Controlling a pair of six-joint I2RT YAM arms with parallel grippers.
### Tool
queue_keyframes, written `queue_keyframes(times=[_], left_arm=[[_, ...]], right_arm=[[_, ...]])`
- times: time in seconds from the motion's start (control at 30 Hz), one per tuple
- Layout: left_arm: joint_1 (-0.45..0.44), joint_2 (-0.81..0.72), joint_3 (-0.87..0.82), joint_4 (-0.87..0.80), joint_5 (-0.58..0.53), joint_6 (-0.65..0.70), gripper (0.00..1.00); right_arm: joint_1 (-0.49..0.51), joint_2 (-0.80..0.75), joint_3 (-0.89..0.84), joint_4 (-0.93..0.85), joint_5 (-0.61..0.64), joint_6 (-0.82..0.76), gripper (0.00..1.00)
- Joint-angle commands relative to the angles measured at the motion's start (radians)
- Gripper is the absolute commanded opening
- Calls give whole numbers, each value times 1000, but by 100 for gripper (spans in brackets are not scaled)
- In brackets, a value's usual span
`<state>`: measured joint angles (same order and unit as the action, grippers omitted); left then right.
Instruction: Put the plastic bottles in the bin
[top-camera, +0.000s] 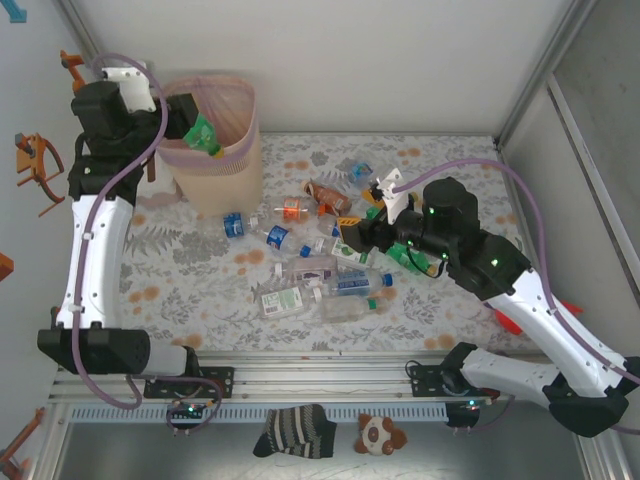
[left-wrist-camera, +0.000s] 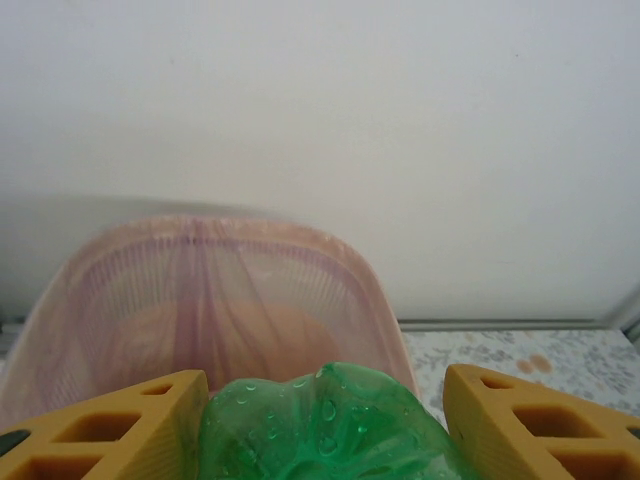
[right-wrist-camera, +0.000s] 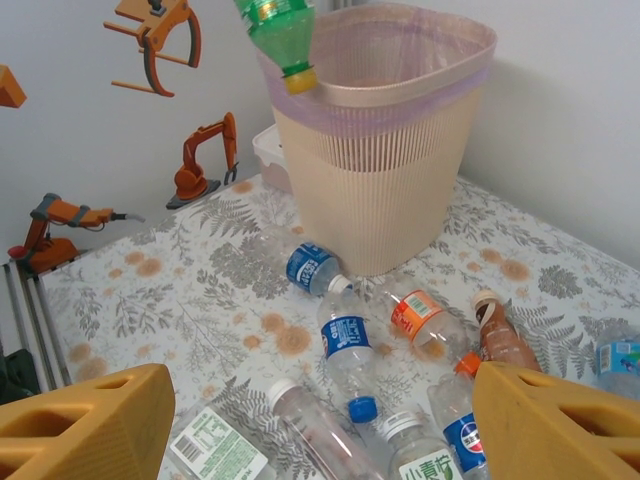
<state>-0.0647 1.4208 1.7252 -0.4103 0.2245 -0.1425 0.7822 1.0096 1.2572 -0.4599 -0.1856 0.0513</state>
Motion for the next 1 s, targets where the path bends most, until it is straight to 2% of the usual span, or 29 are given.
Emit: queue_keyframes(times=[0.0, 0.13, 0.43, 0.97], left_arm=[[5, 65, 91, 38, -20, 60, 41], [5, 141, 176, 43, -21, 66, 39], [-4, 285, 230, 116, -16, 74, 36], [-64, 546, 431, -153, -23, 175, 35]], right_arm=[[8, -8, 35, 6, 4, -5, 77], [8, -15, 30, 14, 6, 4, 77], [9, -22, 48, 3, 6, -5, 77], [9, -48, 23, 10, 11, 15, 77]])
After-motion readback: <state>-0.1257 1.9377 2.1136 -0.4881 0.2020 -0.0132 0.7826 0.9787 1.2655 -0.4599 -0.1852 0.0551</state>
